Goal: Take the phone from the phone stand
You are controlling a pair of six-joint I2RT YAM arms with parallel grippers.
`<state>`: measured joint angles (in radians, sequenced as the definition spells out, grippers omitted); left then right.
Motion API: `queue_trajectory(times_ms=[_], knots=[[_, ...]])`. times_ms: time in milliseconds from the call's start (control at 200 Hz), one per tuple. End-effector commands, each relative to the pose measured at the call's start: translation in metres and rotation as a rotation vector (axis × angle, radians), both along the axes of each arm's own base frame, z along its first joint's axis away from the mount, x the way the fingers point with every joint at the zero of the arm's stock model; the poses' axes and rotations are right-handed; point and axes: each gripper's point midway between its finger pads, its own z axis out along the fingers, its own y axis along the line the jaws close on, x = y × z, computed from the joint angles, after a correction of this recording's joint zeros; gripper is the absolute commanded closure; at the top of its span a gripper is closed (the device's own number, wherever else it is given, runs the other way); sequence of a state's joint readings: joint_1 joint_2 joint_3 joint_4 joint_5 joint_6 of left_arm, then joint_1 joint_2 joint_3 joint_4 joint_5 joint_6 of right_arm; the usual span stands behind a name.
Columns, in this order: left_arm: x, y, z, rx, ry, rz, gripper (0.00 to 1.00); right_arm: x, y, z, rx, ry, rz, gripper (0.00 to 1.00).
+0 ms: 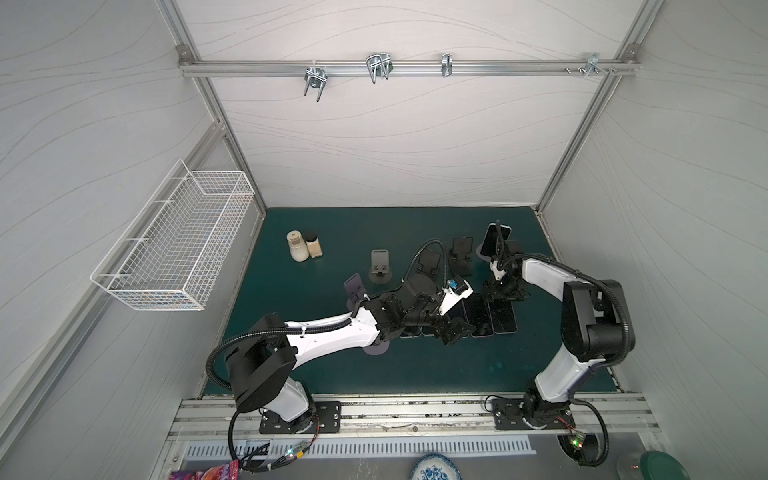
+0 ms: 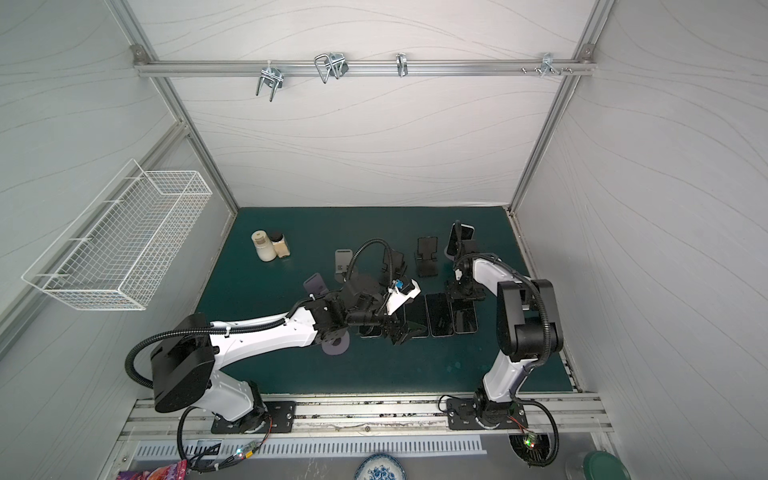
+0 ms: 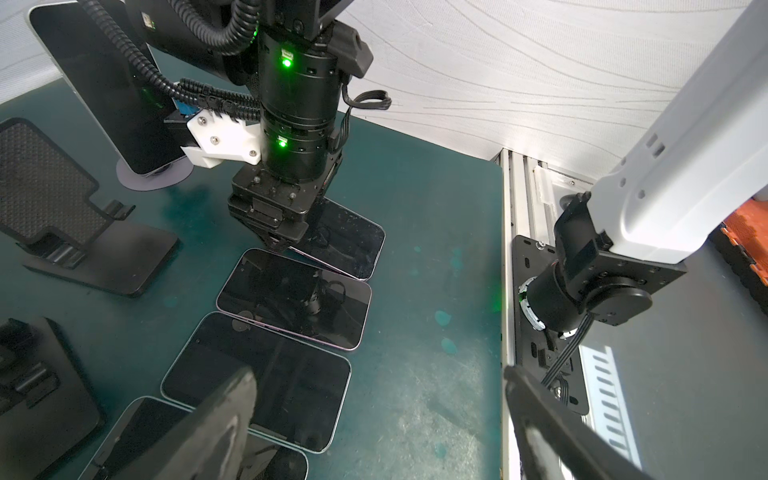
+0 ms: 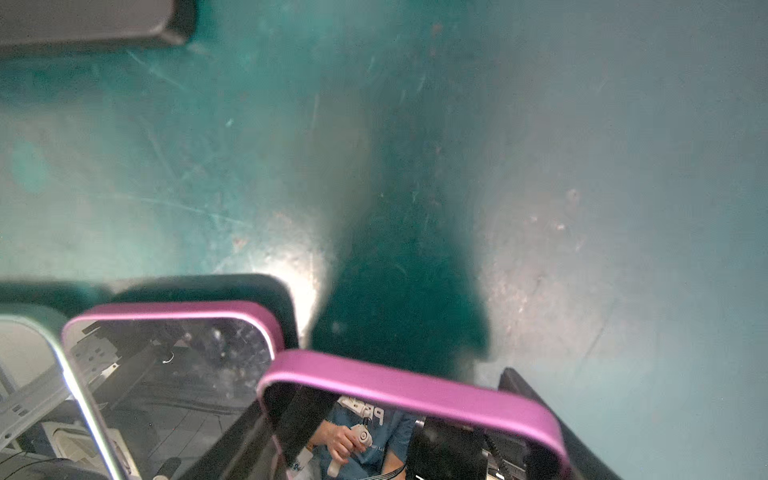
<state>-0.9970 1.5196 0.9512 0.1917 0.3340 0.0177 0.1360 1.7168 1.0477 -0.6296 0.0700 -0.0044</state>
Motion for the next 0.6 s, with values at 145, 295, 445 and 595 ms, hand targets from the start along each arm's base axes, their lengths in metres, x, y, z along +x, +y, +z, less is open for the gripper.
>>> queue_trajectory(times_ms=[145,295,445,595], knots=[[0.0033,-0.0108,0.0226,-0.055,-0.026,-0.012,0.06,0.0091,0.0016,0.0048,0.009,-0.026,0.001,0.29],[0.0042,-0.0102,0.0234,-0.056,-0.031,-0.011,0.06,0.0078,0.0034,0.0048,0.012,-0.017,0.007,0.26],[0.0028,-0.0104,0.0255,-0.061,-0.028,-0.014,0.06,0.0071,0.0025,0.0061,0.005,-0.021,0.008,0.22],[0.0027,-0.0104,0.0258,-0.060,-0.031,-0.015,0.06,0.0065,0.0023,0.0069,0.004,-0.024,0.007,0.21]])
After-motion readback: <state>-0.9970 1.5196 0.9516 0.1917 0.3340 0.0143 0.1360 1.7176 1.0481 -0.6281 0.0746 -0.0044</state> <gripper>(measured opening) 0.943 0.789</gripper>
